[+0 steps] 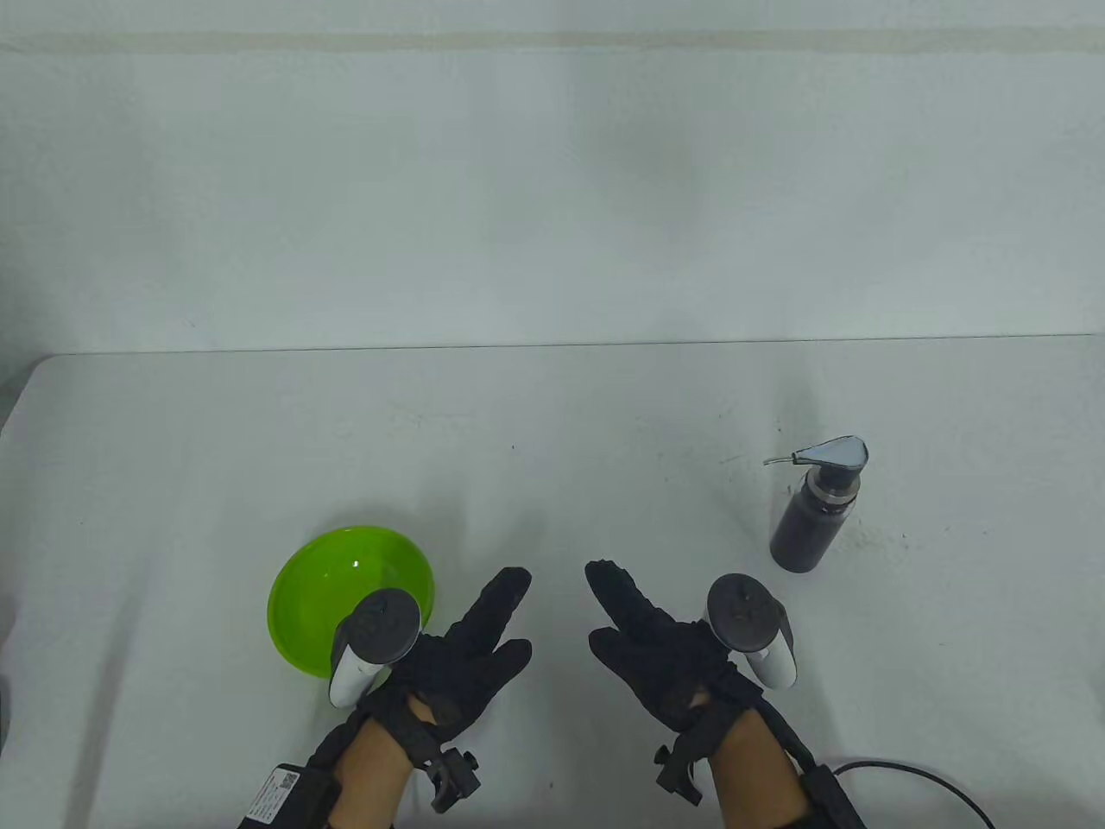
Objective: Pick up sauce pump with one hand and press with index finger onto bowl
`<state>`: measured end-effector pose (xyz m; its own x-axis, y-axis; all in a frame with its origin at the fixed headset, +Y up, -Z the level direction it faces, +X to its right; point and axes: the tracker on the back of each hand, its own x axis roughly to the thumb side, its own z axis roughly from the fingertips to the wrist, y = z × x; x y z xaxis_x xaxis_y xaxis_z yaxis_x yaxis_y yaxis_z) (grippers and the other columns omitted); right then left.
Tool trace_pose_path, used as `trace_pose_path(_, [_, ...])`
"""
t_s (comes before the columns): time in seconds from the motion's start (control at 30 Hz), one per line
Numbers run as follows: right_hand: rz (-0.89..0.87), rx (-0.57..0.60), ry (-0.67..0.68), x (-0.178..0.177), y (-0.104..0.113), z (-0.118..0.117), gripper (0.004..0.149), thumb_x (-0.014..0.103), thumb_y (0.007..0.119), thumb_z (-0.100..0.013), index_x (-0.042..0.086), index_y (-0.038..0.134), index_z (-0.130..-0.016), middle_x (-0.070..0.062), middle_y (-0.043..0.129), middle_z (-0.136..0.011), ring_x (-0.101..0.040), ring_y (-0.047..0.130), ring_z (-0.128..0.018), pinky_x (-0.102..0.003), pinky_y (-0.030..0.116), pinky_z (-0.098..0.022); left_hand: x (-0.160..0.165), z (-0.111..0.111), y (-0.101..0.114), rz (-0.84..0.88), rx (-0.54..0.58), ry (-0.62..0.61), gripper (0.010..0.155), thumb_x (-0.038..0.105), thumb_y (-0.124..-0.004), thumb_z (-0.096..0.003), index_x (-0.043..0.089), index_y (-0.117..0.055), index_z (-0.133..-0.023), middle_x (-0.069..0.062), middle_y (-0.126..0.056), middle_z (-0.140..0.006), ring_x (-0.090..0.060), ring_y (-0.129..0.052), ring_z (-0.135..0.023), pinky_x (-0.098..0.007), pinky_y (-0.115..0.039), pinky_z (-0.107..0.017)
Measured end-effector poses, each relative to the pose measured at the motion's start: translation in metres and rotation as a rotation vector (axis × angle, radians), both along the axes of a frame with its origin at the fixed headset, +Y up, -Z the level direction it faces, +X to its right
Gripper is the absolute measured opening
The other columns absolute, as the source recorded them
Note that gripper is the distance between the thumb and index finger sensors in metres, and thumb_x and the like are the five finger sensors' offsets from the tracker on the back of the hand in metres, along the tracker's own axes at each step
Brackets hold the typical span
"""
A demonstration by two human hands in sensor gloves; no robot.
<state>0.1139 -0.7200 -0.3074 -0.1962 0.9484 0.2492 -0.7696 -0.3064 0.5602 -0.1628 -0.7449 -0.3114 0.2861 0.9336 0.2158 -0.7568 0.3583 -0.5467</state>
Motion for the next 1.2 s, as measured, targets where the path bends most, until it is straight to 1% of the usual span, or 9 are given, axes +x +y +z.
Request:
trace_pose_path(0.5, [0.009, -0.002, 0.015, -0.004, -0.003, 0.001, 0.082, 0.068, 0.063, -0.053, 0.020, 0.023, -0.107, -0.019, 0.022, -0.115, -0.049, 0.017, -0.105, -0.062, 0.020, -0.070, -0.005, -0.001, 0.003, 0.020, -0.009, 0.031, 0.096, 0.076, -0.067, -0.0449, 0.027, -0.023, -0.115, -0.005, -0.024, -0.122, -0.042, -0.016, -0.113, -0.065, -0.028, -0.075])
trace_pose_path(0.63, [0.014, -0.005, 0.014, -0.004, -0.004, 0.001, 0.083, 0.068, 0.063, -0.053, 0.020, 0.024, -0.107, -0.019, 0.022, -0.115, -0.049, 0.017, -0.105, -0.062, 0.020, -0.069, -0.013, 0.000, 0.016, -0.020, 0.032, 0.077, 0.095, 0.075, -0.069, -0.0446, 0.027, -0.025, -0.115, -0.007, -0.025, -0.122, -0.046, -0.020, -0.113, -0.066, -0.030, -0.076])
trace_pose_path(0.7, [0.001, -0.003, 0.004, -0.003, -0.003, 0.001, 0.083, 0.069, 0.063, -0.053, 0.020, 0.023, -0.107, -0.018, 0.022, -0.115, -0.049, 0.018, -0.105, -0.062, 0.020, -0.069, -0.021, -0.001, 0.030, -0.109, 0.108, 0.147, 0.095, 0.074, -0.070, -0.0442, 0.027, -0.028, -0.115, -0.009, -0.028, -0.122, -0.050, -0.029, -0.112, -0.067, -0.035, -0.075])
trace_pose_path(0.83, [-0.010, -0.002, 0.002, -0.002, -0.002, 0.002, 0.084, 0.069, 0.063, -0.052, 0.018, 0.024, -0.107, -0.019, 0.023, -0.115, -0.050, 0.018, -0.105, -0.062, 0.021, -0.069, -0.042, -0.002, 0.052, -0.207, 0.171, 0.278, 0.093, 0.072, -0.071, -0.0446, 0.026, -0.031, -0.115, -0.011, -0.029, -0.121, -0.050, -0.030, -0.112, -0.066, -0.035, -0.075])
trace_pose_path(0.97, [0.004, 0.014, 0.020, -0.004, 0.000, 0.003, 0.084, 0.069, 0.064, -0.052, 0.017, 0.025, -0.107, -0.019, 0.024, -0.115, -0.050, 0.019, -0.105, -0.062, 0.021, -0.069, -0.079, -0.011, 0.072, -0.371, 0.204, 0.380, 0.092, 0.072, -0.071, -0.0445, 0.027, -0.031, -0.115, -0.010, -0.029, -0.121, -0.049, -0.027, -0.112, -0.067, -0.030, -0.075])
trace_pose_path(1.0, [0.002, 0.013, 0.026, -0.005, 0.000, 0.003, 0.084, 0.069, 0.064, -0.052, 0.017, 0.026, -0.107, -0.019, 0.024, -0.115, -0.050, 0.019, -0.105, -0.062, 0.021, -0.069, -0.094, -0.014, 0.075, -0.415, 0.213, 0.454, 0.091, 0.072, -0.071, -0.0444, 0.028, -0.032, -0.115, -0.010, -0.030, -0.121, -0.049, -0.027, -0.111, -0.067, -0.031, -0.075])
trace_pose_path(1.1, [0.007, 0.014, 0.030, -0.006, 0.000, 0.004, 0.084, 0.069, 0.064, -0.052, 0.017, 0.026, -0.107, -0.019, 0.025, -0.115, -0.050, 0.019, -0.105, -0.062, 0.021, -0.069, -0.129, -0.020, 0.072, -0.560, 0.173, 0.656, 0.090, 0.071, -0.071, -0.0443, 0.029, -0.034, -0.114, -0.011, -0.031, -0.120, -0.049, -0.026, -0.111, -0.067, -0.031, -0.074])
trace_pose_path(1.17, [0.008, 0.015, 0.031, -0.006, 0.000, 0.004, 0.084, 0.069, 0.064, -0.052, 0.017, 0.026, -0.107, -0.019, 0.025, -0.115, -0.050, 0.019, -0.105, -0.062, 0.021, -0.069, -0.148, -0.024, 0.062, -0.654, 0.092, 0.744, 0.090, 0.071, -0.071, -0.0445, 0.028, -0.032, -0.114, -0.012, -0.028, -0.120, -0.050, -0.024, -0.110, -0.068, -0.032, -0.073])
trace_pose_path(1.2, [0.004, 0.013, 0.031, -0.006, 0.000, 0.004, 0.084, 0.069, 0.064, -0.052, 0.017, 0.027, -0.107, -0.019, 0.025, -0.115, -0.050, 0.019, -0.105, -0.062, 0.021, -0.069, -0.158, -0.026, 0.052, -0.669, 0.051, 0.788, 0.090, 0.072, -0.070, -0.0451, 0.028, -0.031, -0.114, -0.013, -0.023, -0.119, -0.050, -0.013, -0.107, -0.069, -0.027, -0.071])
